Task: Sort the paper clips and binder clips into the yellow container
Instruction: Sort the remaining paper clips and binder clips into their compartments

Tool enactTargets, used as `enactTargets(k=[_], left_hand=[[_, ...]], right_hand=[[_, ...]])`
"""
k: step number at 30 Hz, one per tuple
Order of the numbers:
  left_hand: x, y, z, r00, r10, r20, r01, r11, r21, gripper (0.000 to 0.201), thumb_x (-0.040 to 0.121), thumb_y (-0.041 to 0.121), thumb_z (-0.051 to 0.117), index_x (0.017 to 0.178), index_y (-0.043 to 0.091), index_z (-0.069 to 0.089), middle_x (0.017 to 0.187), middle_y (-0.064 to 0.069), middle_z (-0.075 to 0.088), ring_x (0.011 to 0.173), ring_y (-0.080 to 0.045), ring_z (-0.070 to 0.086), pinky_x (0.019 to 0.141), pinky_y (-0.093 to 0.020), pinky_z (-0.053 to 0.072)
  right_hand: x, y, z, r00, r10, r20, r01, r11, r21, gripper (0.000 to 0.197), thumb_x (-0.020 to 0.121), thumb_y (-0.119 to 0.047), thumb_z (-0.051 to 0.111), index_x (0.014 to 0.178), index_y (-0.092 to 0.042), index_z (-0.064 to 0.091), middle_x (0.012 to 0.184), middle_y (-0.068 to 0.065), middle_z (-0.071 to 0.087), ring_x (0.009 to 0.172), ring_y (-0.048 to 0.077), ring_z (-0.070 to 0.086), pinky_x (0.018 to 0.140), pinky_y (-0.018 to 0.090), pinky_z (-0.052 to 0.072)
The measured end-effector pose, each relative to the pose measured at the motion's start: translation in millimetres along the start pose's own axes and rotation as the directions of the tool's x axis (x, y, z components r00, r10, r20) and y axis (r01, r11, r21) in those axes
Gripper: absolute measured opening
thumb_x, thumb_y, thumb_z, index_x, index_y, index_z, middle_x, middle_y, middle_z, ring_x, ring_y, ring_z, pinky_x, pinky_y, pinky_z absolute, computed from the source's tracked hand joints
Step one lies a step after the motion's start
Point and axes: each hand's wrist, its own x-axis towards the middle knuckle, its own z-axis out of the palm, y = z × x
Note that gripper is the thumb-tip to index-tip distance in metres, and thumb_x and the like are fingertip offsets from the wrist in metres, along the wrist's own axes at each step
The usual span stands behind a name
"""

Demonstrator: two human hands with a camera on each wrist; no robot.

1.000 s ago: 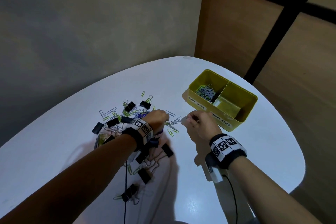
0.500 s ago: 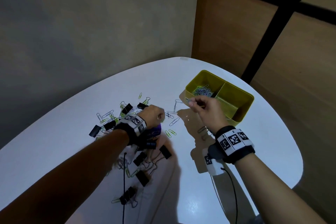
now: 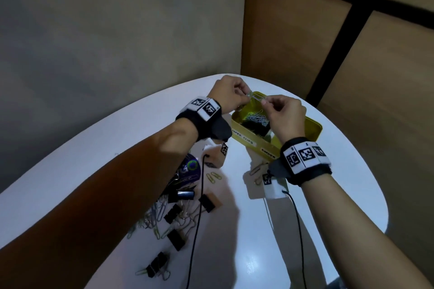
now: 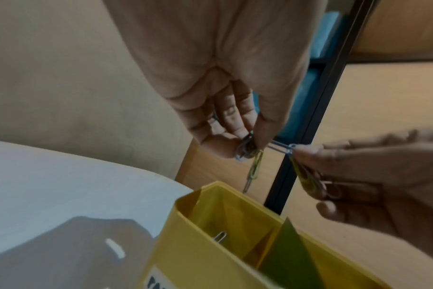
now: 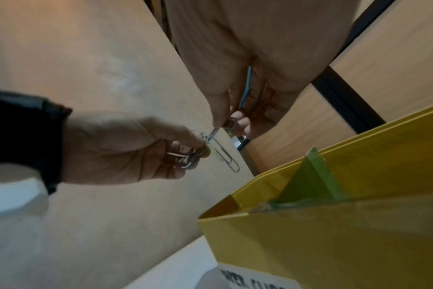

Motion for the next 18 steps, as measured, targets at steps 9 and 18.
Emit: enactTargets(k=[9, 18], left_hand=[[3, -28, 13, 0.999, -0.015, 0.044, 0.010, 0.993, 0.115, 0.009, 0.084, 0.014, 0.067, 0.090, 0.010, 0.071, 0.088, -0.012, 0.071, 0.075, -0.016, 0.061, 0.071, -0.026, 0.051], [-84, -86, 11, 0.869, 0.044, 0.494, -0.274, 0.873, 0.404, 0.014, 0.078, 0.006, 0.059, 0.083, 0.013, 0.070, 0.084, -0.003, 0.071, 0.073, -0.014, 0.059, 0.071, -0.021, 0.045]], right_hand=[[4, 20, 9, 0.947, 0.008, 0.320, 0.079, 0.962, -0.260, 0.035, 0.089, -0.031, 0.064, 0.121, -0.015, 0.065, 0.118, 0.008, 0.068, 0.115, 0.024, 0.059, 0.102, 0.037, 0.046], [-74, 15, 6, 0.891, -0.033, 0.453, 0.171, 0.949, -0.267, 0.013, 0.089, -0.021, 0.063, 0.091, -0.016, 0.075, 0.084, -0.003, 0.074, 0.077, 0.013, 0.066, 0.073, 0.024, 0.055]])
